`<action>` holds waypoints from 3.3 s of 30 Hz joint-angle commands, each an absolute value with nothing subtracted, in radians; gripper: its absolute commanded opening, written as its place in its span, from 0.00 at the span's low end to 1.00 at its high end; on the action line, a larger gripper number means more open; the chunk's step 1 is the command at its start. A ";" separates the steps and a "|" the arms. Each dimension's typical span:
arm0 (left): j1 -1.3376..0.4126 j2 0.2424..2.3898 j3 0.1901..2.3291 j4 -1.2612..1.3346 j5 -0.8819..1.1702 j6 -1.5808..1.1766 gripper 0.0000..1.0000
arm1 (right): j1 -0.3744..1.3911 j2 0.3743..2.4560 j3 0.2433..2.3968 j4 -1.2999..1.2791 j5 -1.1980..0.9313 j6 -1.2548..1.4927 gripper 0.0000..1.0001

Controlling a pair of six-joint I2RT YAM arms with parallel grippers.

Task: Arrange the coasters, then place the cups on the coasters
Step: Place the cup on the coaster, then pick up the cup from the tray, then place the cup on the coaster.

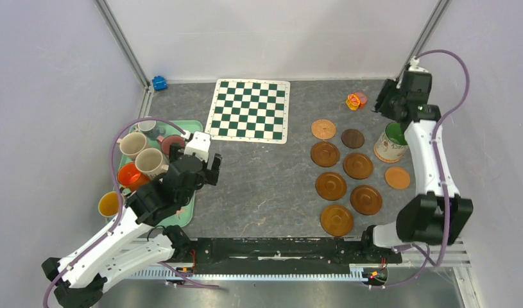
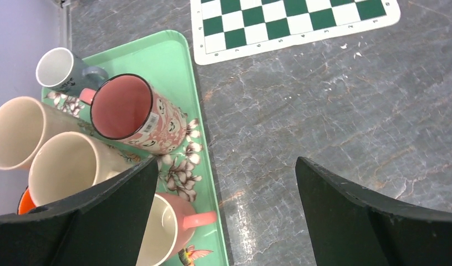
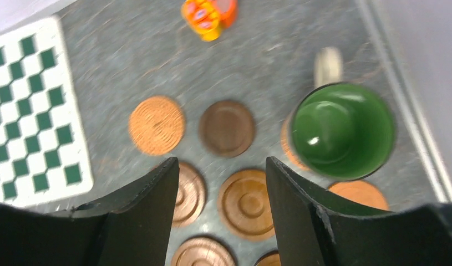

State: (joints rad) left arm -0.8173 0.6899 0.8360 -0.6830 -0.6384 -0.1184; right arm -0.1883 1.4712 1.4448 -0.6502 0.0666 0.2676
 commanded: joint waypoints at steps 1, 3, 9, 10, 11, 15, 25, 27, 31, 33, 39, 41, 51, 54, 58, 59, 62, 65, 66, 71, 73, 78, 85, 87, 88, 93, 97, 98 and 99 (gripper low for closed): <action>-0.812 0.730 0.909 -0.711 -0.768 -0.249 1.00 | -0.103 1.269 1.258 -0.538 -0.024 0.262 0.61; -0.798 0.774 0.922 -0.724 -0.760 -0.263 1.00 | -0.050 1.183 1.153 -0.472 -0.072 0.283 0.60; -0.619 0.957 1.044 -0.781 -0.613 -0.251 0.95 | 0.163 0.997 0.921 -0.387 -0.086 0.322 0.58; -0.584 0.989 1.067 -0.787 -0.587 -0.245 0.94 | 0.192 0.974 0.896 -0.376 -0.089 0.326 0.58; -0.550 1.013 1.084 -0.791 -0.572 -0.237 0.93 | 0.224 0.958 0.870 -0.368 -0.089 0.331 0.58; -0.454 1.107 1.146 -0.792 -0.591 -0.201 0.87 | 0.327 0.885 0.792 -0.344 -0.086 0.355 0.58; -0.195 1.254 1.141 -0.662 -0.443 -0.090 0.81 | 0.380 0.776 0.813 -0.403 -0.105 0.334 0.58; -0.177 1.286 1.140 -0.646 -0.397 -0.071 0.80 | 0.380 0.760 0.821 -0.408 -0.106 0.330 0.58; -0.171 1.382 1.165 -0.656 -0.378 -0.074 0.73 | 0.381 0.752 0.843 -0.423 -0.100 0.319 0.59; -0.162 1.418 1.168 -0.660 -0.387 -0.080 0.70 | 0.381 0.756 0.859 -0.432 -0.102 0.313 0.59; -0.149 1.457 1.151 -0.634 -0.348 -0.062 0.65 | 0.380 0.743 0.865 -0.447 -0.093 0.302 0.60; -0.149 1.474 1.150 -0.630 -0.327 -0.052 0.63 | 0.381 0.744 0.863 -0.448 -0.088 0.297 0.60; -0.149 1.516 1.170 -0.671 -0.295 -0.007 0.44 | 0.381 0.759 0.891 -0.450 -0.093 0.298 0.60; -0.149 1.518 1.185 -0.670 -0.281 -0.009 0.38 | 0.380 0.762 0.890 -0.448 -0.095 0.300 0.60; -0.149 1.534 1.217 -0.697 -0.275 -0.006 0.26 | 0.380 0.762 0.892 -0.448 -0.097 0.305 0.60; -0.149 1.532 1.221 -0.701 -0.275 -0.006 0.23 | 0.380 0.761 0.894 -0.448 -0.098 0.306 0.60; -0.150 1.514 1.240 -0.713 -0.278 -0.011 0.10 | 0.380 0.762 0.902 -0.452 -0.095 0.306 0.60; -0.150 1.490 1.259 -0.727 -0.282 -0.020 0.03 | 0.380 0.765 0.904 -0.451 -0.101 0.312 0.61; -0.152 1.483 1.266 -0.735 -0.290 -0.021 0.02 | 0.381 0.766 0.903 -0.450 -0.105 0.315 0.61; -0.164 1.454 1.310 -0.786 -0.326 -0.031 0.02 | 0.380 0.770 0.890 -0.429 -0.126 0.338 0.61; -0.186 1.450 1.339 -0.824 -0.338 -0.032 0.02 | 0.380 0.777 0.885 -0.419 -0.147 0.346 0.61; -0.280 1.413 1.391 -0.889 -0.364 -0.046 0.02 | 0.381 0.789 0.868 -0.416 -0.164 0.359 0.61; -0.594 1.356 1.362 -0.849 -0.256 -0.058 0.02 | 0.380 0.797 0.870 -0.463 -0.113 0.320 0.62; -0.685 1.356 1.358 -0.841 -0.244 -0.047 0.02 | 0.381 0.789 0.864 -0.473 -0.092 0.315 0.62; -0.727 1.357 1.356 -0.839 -0.244 -0.046 0.02 | 0.380 0.781 0.853 -0.474 -0.084 0.318 0.62; -0.912 1.371 1.342 -0.838 -0.239 -0.028 0.02 | 0.380 0.713 0.760 -0.442 -0.080 0.379 0.61; -1.015 1.385 1.281 -0.776 -0.234 -0.014 0.02 | 0.381 0.657 0.721 -0.457 -0.024 0.396 0.61; -1.028 1.395 1.274 -0.765 -0.225 -0.023 0.02 | 0.381 0.649 0.723 -0.472 -0.007 0.401 0.61; -1.042 1.407 1.272 -0.760 -0.211 -0.031 0.02 | 0.381 0.641 0.725 -0.476 0.015 0.401 0.61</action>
